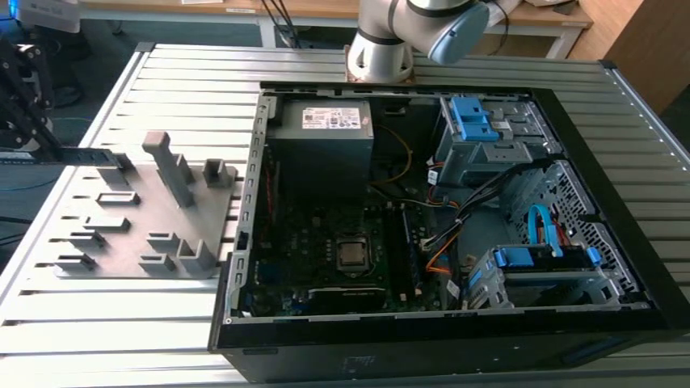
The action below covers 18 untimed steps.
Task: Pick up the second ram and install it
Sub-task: 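Pick up the second ram and move it above second insertion slot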
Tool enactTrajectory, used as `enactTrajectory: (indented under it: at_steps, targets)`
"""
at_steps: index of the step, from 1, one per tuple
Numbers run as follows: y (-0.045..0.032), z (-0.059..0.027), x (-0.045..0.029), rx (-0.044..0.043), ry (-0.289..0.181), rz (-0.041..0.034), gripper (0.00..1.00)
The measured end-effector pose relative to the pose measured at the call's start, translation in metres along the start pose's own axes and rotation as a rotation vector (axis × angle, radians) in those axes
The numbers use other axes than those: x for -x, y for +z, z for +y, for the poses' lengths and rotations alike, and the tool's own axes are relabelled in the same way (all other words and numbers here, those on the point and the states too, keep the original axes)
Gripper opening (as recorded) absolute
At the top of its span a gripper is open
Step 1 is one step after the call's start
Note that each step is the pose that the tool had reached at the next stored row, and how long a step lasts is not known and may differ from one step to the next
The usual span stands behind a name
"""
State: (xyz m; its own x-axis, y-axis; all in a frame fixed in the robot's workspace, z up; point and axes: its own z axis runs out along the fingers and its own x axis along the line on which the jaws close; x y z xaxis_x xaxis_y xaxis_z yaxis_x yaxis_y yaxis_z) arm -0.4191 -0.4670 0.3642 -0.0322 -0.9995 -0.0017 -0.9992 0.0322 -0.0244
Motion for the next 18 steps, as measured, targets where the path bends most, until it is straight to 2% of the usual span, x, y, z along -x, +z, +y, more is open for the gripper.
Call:
enactTrajectory:
  at_steps: [12,16,18]
  targets:
    - [-0.0177,-0.0004,0.0000,0.0001,0.000,-0.0012,0.14]
    - [-0.0224,-0.0005,0.0000,0.0001,0.000,-0.0045,0.14]
    - [-0.0247,-0.0006,0.0000,0.0002,0.000,-0.0084,0.14]
